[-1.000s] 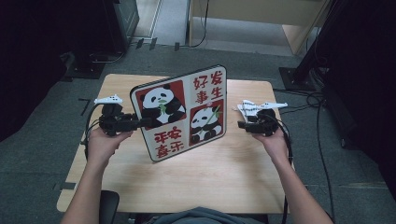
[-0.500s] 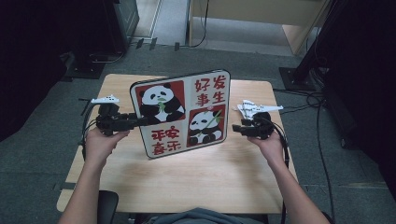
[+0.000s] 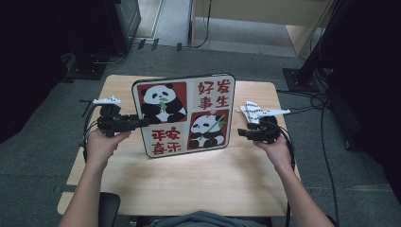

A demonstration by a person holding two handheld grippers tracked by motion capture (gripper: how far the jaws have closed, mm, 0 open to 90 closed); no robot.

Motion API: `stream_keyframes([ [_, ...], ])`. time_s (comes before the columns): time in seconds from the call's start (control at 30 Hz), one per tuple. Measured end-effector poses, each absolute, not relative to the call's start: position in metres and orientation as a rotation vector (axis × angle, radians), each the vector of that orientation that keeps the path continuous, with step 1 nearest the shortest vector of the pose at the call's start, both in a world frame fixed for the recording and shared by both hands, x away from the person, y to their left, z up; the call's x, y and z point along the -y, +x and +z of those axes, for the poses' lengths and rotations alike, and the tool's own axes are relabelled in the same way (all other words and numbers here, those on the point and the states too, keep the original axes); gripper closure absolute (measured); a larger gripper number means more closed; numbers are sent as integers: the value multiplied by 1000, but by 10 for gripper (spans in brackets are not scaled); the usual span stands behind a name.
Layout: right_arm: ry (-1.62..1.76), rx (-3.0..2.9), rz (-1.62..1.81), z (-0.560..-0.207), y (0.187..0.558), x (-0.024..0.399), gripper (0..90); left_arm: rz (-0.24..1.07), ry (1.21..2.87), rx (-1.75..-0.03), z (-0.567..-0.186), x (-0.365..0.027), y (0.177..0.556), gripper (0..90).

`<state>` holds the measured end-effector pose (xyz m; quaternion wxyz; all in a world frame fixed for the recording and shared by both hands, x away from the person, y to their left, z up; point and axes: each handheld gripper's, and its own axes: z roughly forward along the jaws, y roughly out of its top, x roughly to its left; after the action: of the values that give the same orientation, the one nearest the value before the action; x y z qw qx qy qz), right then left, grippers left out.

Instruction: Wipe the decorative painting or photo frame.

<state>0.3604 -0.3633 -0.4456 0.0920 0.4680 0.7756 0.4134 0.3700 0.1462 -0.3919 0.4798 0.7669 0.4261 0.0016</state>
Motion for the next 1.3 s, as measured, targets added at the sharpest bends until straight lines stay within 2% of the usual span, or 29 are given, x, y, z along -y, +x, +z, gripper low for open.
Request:
stream_keyframes([
  [0.6, 1392, -2300, 1220, -449, 365, 363, 409, -7, 1877, -1054, -397, -147, 373, 467],
  [1.3, 1407, -2286, 1213, -450, 370, 370, 410, 55, 1858, -1052, -396, -166, 364, 390],
])
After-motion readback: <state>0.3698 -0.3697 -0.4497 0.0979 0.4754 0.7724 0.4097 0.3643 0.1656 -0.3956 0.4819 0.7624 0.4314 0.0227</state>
